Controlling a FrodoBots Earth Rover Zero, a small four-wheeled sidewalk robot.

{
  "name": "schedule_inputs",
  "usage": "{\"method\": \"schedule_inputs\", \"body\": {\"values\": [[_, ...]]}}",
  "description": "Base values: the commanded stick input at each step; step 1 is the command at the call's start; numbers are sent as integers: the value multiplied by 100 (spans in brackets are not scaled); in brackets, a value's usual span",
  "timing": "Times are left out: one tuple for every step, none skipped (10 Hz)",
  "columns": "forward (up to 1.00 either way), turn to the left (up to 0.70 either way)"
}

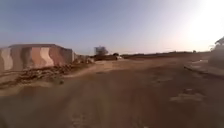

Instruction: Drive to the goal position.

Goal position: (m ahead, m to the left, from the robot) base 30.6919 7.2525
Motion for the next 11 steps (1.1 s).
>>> {"method": "schedule_inputs", "body": {"values": [[69, 0], [69, 0], [69, 0], [69, 0], [69, 0], [69, 0], [69, 0], [69, 0], [69, 0], [69, 0], [69, 0]]}}
